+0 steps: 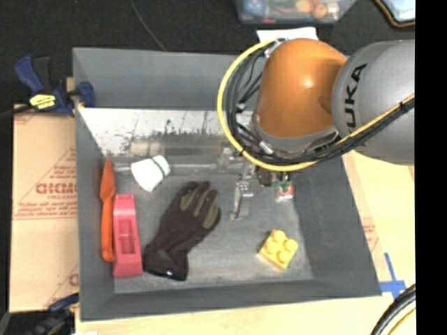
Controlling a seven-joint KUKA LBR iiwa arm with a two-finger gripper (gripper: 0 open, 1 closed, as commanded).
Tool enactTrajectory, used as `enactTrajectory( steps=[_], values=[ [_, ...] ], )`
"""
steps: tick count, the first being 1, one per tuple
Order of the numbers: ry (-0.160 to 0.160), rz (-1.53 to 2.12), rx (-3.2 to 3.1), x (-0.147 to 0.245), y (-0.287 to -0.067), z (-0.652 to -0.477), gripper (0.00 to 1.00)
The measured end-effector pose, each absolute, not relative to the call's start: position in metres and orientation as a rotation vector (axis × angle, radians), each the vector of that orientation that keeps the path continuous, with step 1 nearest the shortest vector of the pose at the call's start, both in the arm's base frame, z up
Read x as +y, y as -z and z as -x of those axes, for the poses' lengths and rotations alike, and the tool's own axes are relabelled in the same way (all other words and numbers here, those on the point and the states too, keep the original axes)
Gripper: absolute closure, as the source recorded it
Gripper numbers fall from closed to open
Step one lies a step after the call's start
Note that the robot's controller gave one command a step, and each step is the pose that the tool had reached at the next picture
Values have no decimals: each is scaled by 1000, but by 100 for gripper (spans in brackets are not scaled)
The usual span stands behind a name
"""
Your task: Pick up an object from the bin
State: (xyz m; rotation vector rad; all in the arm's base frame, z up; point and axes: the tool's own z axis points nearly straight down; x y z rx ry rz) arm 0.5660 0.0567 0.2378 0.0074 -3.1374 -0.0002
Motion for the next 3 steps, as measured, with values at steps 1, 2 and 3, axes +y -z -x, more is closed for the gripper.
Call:
enactTrajectory(
  steps=[1,2,3],
  values=[
    [1,-4,-3145,56,-242,-568,0],
    [-1,-516,-3105,86,-148,-559,0],
    [3,-370,-3129,129,-161,-556,0]
  ],
)
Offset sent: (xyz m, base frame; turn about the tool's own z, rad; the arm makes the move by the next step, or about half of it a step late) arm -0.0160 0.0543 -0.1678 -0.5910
